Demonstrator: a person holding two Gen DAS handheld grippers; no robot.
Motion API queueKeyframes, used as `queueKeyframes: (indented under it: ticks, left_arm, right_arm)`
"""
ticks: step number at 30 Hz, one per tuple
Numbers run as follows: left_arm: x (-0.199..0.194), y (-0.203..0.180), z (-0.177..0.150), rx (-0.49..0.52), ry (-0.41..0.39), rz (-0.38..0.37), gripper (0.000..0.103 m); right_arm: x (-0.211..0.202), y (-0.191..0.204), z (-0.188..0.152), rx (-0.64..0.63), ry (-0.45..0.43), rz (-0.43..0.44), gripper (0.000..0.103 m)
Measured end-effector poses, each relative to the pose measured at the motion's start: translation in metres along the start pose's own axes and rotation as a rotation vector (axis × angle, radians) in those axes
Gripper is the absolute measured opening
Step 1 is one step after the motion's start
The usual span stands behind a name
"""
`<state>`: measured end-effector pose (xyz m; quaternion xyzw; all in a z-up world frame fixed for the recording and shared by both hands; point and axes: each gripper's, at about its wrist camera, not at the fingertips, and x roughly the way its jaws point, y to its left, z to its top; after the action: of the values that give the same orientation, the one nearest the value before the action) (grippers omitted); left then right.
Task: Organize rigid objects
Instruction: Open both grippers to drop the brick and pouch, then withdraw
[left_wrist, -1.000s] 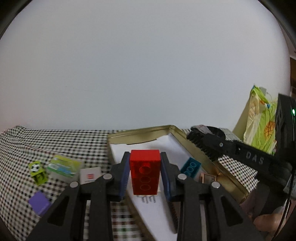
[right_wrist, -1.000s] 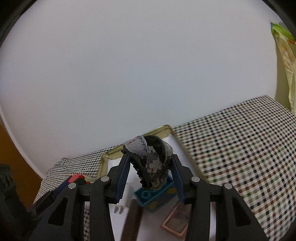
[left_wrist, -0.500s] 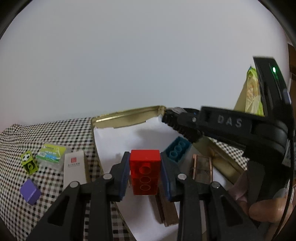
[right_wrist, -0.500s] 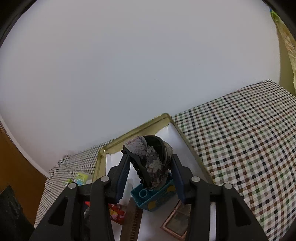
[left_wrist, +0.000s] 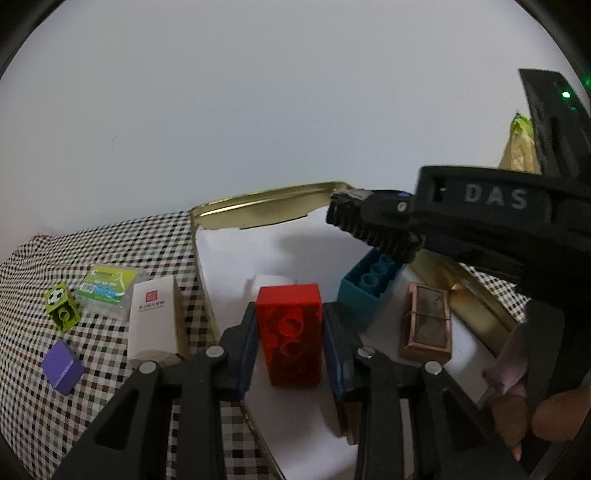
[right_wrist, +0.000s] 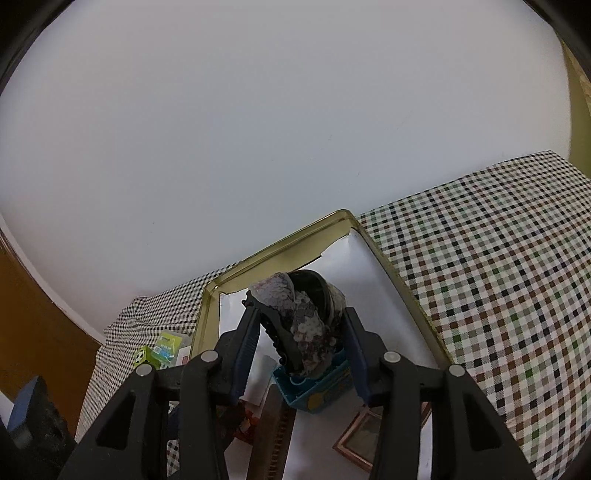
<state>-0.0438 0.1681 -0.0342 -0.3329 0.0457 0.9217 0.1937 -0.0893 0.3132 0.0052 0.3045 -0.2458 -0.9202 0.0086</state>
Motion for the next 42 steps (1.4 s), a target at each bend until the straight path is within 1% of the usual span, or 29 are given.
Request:
queueKeyframes:
  ticks: [2,3,4,6,7,8,9,10,11,12,13,15,18,21,24,31,33,34,35,39,42]
  left_arm:
    - [0.002,0.000,-0.001,0.000,0.005,-0.004,0.033]
    - [0.002,-0.001,-0.001,0.009,0.004,0.002,0.033]
    - [0.001,-0.004,-0.002,0.029,0.003,0.011,0.033]
    - [0.000,-0.008,-0.003,0.056,-0.002,0.020,0.039]
    - [-0.003,-0.010,-0.004,0.070,-0.011,0.021,0.048]
    - [-0.005,-0.011,-0.004,0.072,-0.019,0.021,0.060]
    - [-0.008,-0.011,-0.004,0.074,-0.034,0.011,0.067]
    - [-0.013,-0.012,-0.004,0.076,-0.054,0.009,0.081]
    - [-0.017,-0.012,-0.005,0.071,-0.068,0.025,0.094]
    - [-0.020,-0.012,-0.005,0.063,-0.080,0.044,0.099]
    - [-0.023,-0.011,-0.006,0.060,-0.089,0.055,0.101]
    - [-0.024,-0.011,-0.005,0.061,-0.098,0.055,0.101]
    - [-0.028,-0.007,-0.006,0.045,-0.106,0.061,0.101]
    - [-0.032,0.000,-0.007,0.026,-0.108,0.065,0.101]
    - [-0.034,0.012,-0.010,0.009,-0.116,0.086,0.101]
    - [-0.041,0.039,-0.015,-0.034,-0.124,0.122,0.101]
    - [-0.033,0.045,-0.014,-0.037,-0.132,0.141,0.101]
    - [-0.035,0.049,-0.014,-0.040,-0.138,0.156,0.101]
    - [-0.035,0.053,-0.015,-0.044,-0.141,0.161,0.101]
    - [-0.033,0.063,-0.018,-0.070,-0.137,0.161,0.101]
    - [-0.033,0.065,-0.021,-0.075,-0.147,0.175,0.101]
  right_arm:
    - [0.002,0.001,0.000,-0.014,0.006,0.002,0.049]
    - [-0.002,-0.003,-0.005,-0.021,0.008,0.008,0.049]
    - [-0.002,-0.002,-0.003,-0.023,0.005,0.006,0.049]
    - [-0.004,-0.004,-0.003,-0.015,-0.009,0.005,0.049]
    - [-0.006,-0.005,-0.003,-0.007,-0.014,0.013,0.050]
    - [-0.007,-0.007,-0.003,0.007,-0.019,0.020,0.054]
    - [-0.007,-0.010,-0.002,0.025,-0.025,0.027,0.058]
    - [-0.007,-0.013,-0.001,0.041,-0.036,0.037,0.064]
    - [-0.010,-0.016,-0.001,0.055,-0.053,0.045,0.066]
    - [-0.012,-0.017,-0.001,0.067,-0.067,0.046,0.066]
    - [-0.014,-0.019,-0.001,0.076,-0.075,0.048,0.067]
    - [-0.015,-0.021,-0.001,0.093,-0.082,0.060,0.067]
    - [-0.021,-0.020,-0.002,0.098,-0.099,0.056,0.067]
    - [-0.023,-0.017,-0.004,0.087,-0.132,0.032,0.067]
    - [-0.027,-0.015,-0.005,0.082,-0.163,0.006,0.067]
    - [-0.037,-0.008,-0.013,0.072,-0.293,-0.069,0.067]
    - [-0.040,-0.005,-0.017,0.065,-0.331,-0.102,0.067]
    - [-0.041,-0.004,-0.019,0.059,-0.341,-0.114,0.070]
    - [-0.041,-0.002,-0.021,0.052,-0.346,-0.125,0.075]
    - [-0.040,0.001,-0.033,0.051,-0.375,-0.151,0.076]
    - [-0.041,0.003,-0.037,0.027,-0.407,-0.177,0.076]
